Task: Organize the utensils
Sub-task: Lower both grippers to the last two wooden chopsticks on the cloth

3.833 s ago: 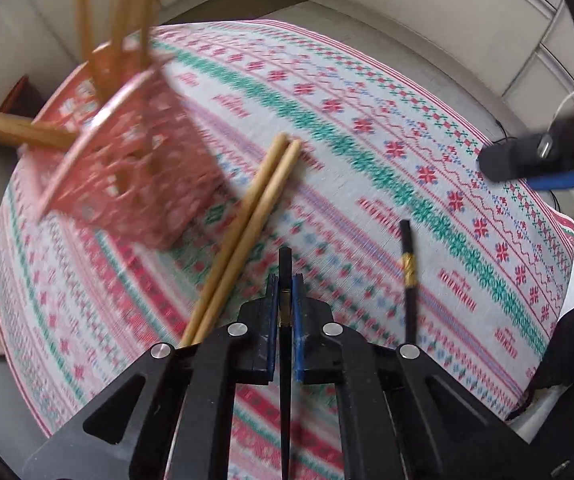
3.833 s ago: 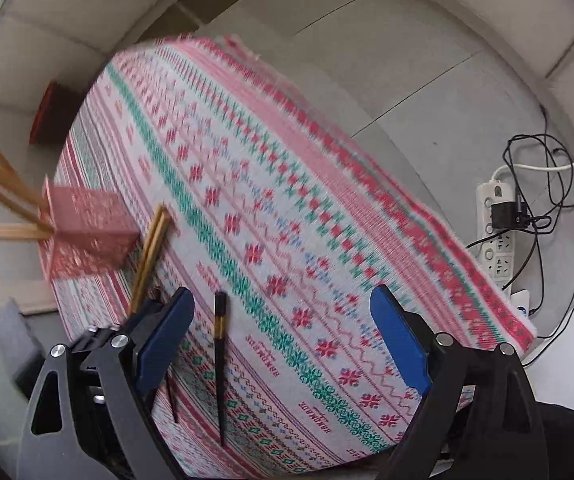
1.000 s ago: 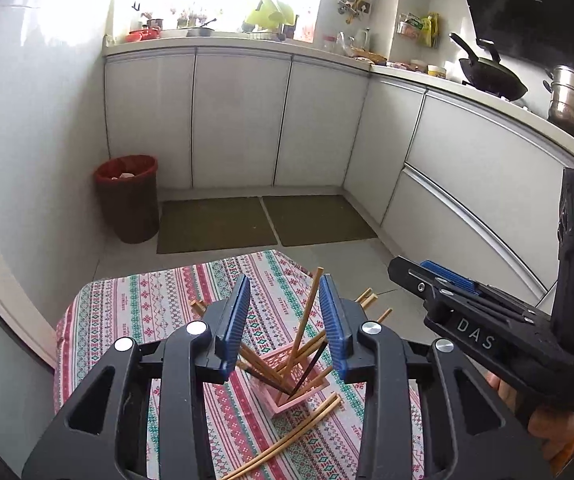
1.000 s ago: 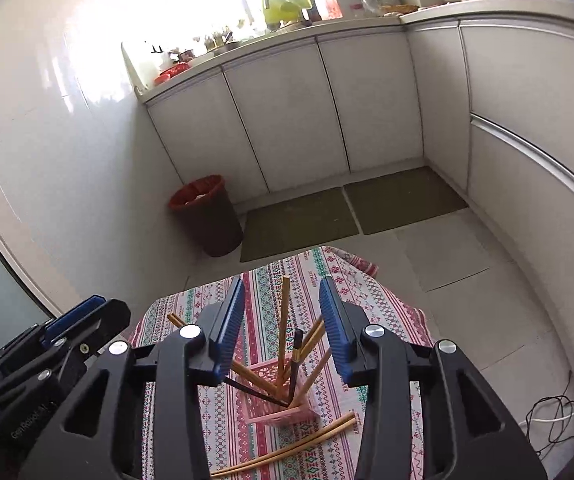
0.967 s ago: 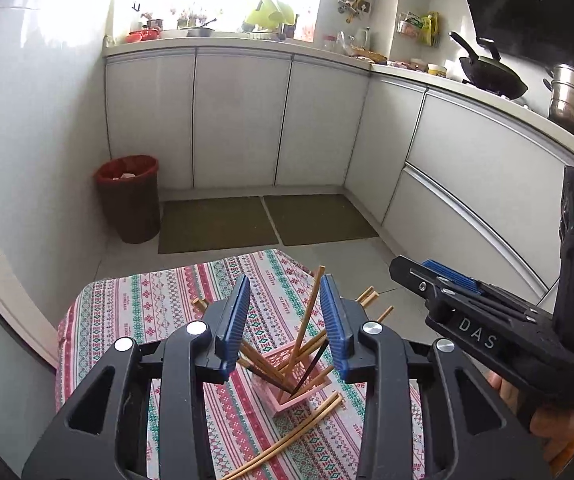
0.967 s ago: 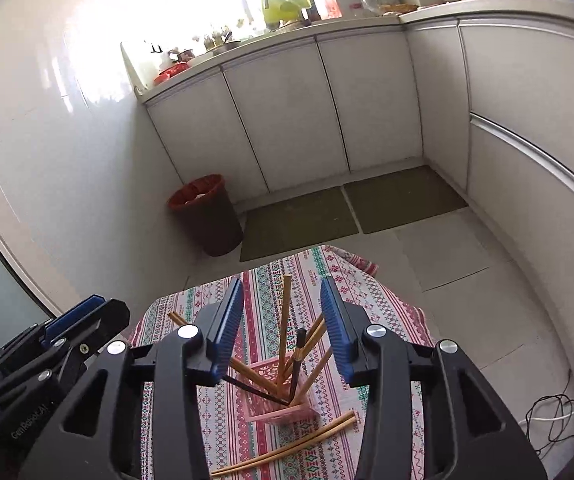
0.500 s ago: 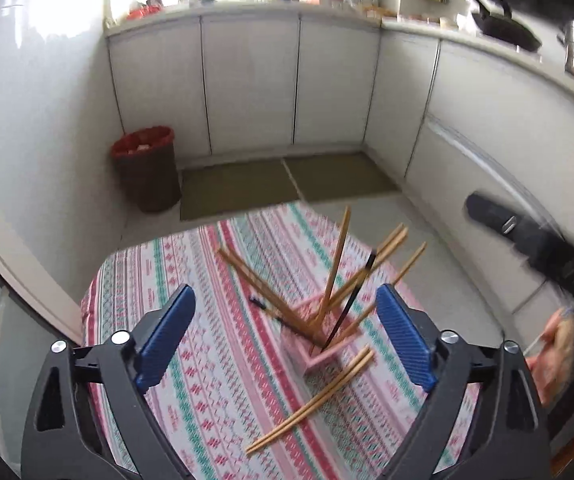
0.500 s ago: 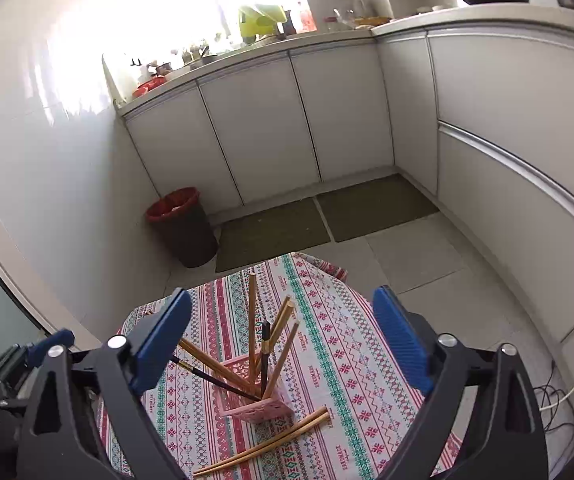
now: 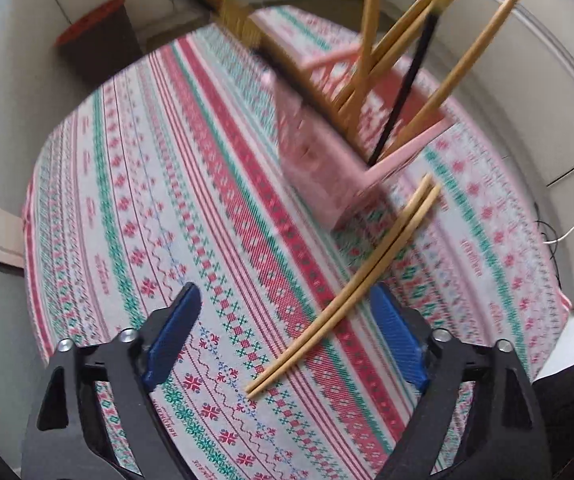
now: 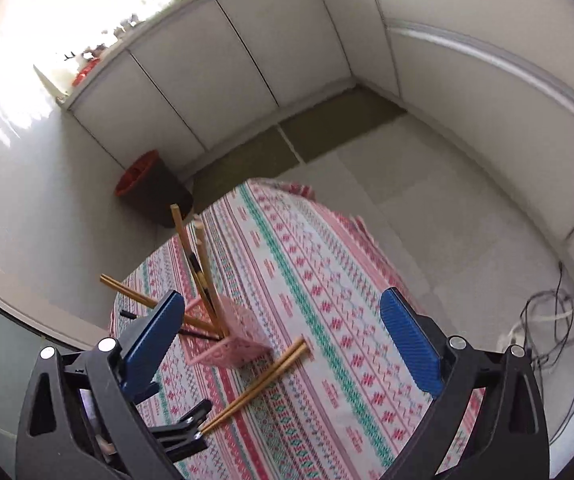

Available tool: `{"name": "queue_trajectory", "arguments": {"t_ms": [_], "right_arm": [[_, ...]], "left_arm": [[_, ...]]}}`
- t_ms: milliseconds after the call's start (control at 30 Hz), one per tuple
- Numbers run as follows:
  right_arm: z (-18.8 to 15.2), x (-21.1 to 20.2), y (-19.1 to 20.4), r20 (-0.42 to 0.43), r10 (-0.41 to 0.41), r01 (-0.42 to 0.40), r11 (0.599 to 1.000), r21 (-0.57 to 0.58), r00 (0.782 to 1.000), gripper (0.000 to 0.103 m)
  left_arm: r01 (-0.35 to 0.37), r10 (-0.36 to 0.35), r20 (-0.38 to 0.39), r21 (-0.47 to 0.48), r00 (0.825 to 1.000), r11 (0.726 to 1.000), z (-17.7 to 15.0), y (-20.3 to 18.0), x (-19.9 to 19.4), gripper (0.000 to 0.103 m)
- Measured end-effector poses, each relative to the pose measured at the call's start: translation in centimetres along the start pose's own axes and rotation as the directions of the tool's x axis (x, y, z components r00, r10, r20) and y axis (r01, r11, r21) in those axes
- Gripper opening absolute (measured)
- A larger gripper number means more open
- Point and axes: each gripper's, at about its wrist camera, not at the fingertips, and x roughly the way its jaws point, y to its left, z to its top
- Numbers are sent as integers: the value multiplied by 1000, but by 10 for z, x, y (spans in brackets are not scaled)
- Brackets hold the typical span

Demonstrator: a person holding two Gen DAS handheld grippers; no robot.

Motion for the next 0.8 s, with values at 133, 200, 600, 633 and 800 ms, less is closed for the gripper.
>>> {"name": "queue_trajectory", "arguments": {"t_ms": [133,200,600,633,800], "right_arm": [[-2,14,-14,-67,2,2,999,53,998,95],[-2,18,-21,-84,5,2,997,83,996,95],[-1,32,-43,-151,-23,42,992,120,988,95],[-1,33,-45,-155,-25,44,991,123,988,95],[-5,40,-52,-188,-24,51,988,143,982,95]], "left_arm": [[10,-10,28,2,1000,1000,-3,-4,15,52],[18,-24,97,59,995,998,-5,-19,11,46],[-9,-1,87,109,996,994,-8,-36,42,42],[-10,0,84,120,996,993,-7,-36,43,42],[26,-51,85,270,995,962,-13,-55,45,12]]}}
